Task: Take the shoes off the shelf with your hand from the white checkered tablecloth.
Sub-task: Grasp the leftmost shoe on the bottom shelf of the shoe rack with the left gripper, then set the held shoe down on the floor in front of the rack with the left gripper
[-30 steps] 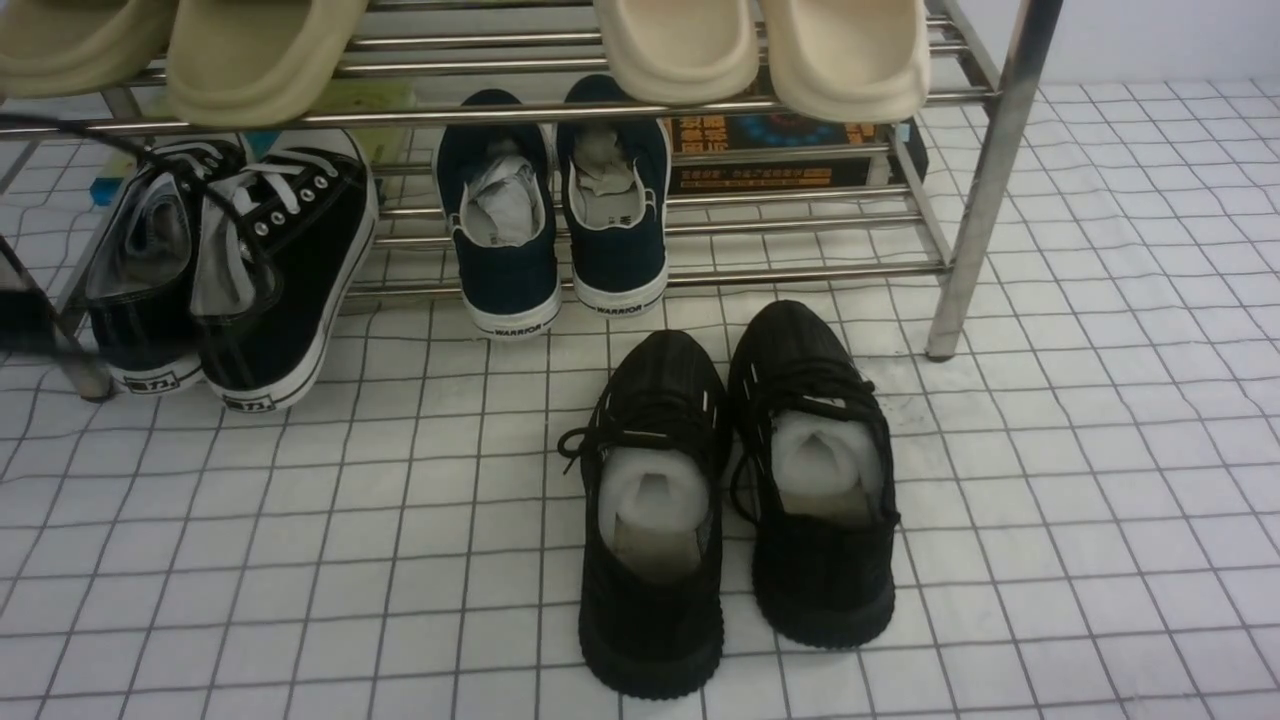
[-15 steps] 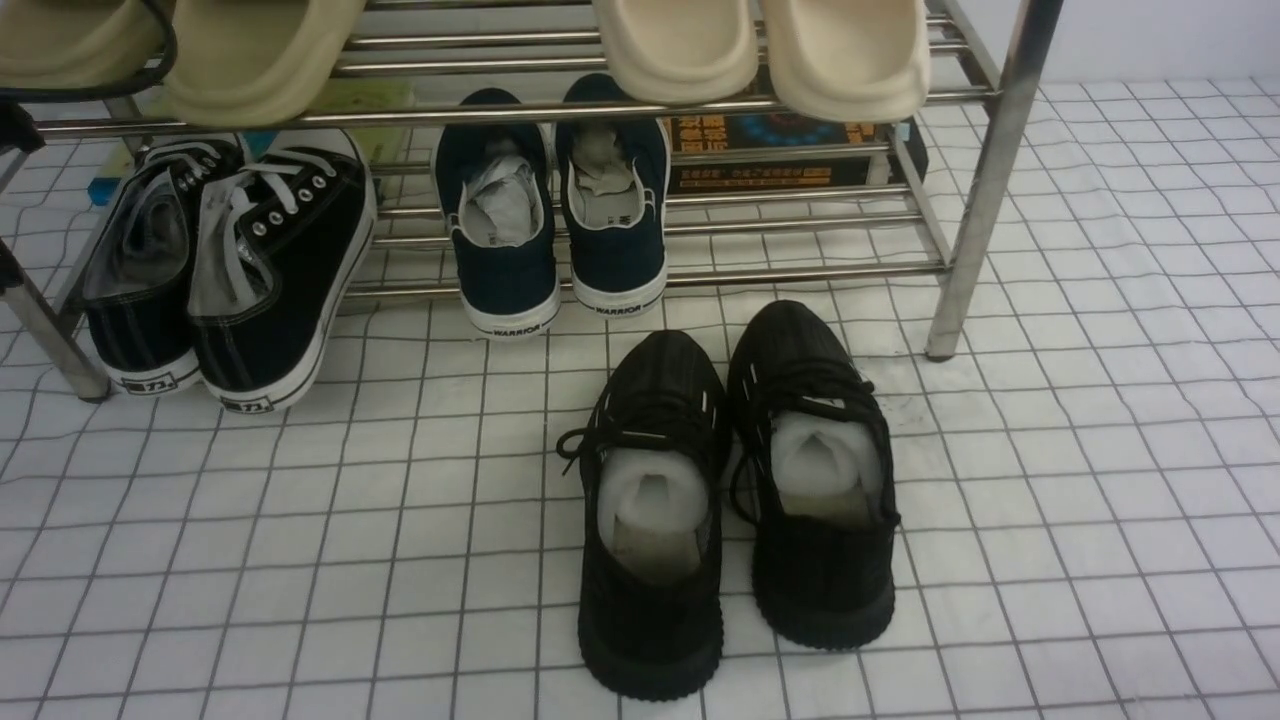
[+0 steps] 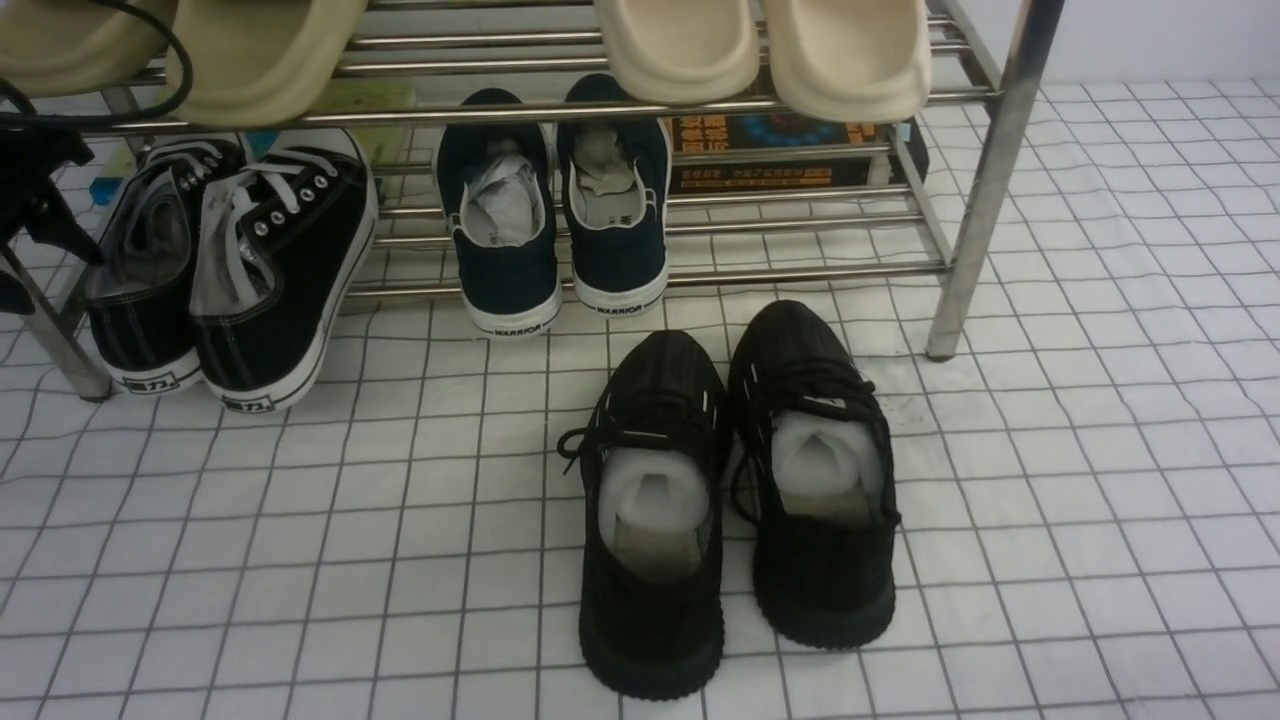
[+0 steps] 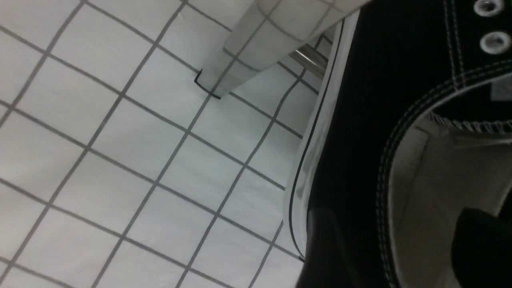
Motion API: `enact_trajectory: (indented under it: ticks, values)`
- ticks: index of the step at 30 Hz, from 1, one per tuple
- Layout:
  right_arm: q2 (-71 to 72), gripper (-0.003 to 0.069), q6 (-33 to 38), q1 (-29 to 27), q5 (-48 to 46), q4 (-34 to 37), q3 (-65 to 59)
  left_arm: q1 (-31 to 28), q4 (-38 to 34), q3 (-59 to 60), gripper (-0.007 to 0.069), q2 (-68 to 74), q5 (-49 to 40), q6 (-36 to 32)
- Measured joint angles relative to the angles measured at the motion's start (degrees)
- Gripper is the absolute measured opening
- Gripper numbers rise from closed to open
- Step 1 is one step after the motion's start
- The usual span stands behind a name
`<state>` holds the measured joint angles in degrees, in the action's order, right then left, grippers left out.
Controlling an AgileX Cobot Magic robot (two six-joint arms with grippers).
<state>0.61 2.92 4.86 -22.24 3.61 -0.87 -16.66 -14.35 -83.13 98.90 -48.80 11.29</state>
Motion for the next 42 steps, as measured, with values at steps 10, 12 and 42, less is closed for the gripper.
enact_trajectory:
  ticks: [10, 12, 42]
  values:
    - [0.00, 0.0239, 0.00, 0.00, 0.00, 0.00, 0.00, 0.11, -6.04, 0.00, 0.0383, 6.50, 3.28, -0.07]
    - [0.00, 0.0239, 0.00, 0.00, 0.00, 0.00, 0.00, 0.11, -4.67, 0.00, 0.0239, 7.02, 2.40, -0.43]
    - [0.00, 0.0239, 0.00, 0.00, 0.00, 0.00, 0.00, -0.07, 18.60, 21.80, 0.0017, -21.75, -15.62, 3.28]
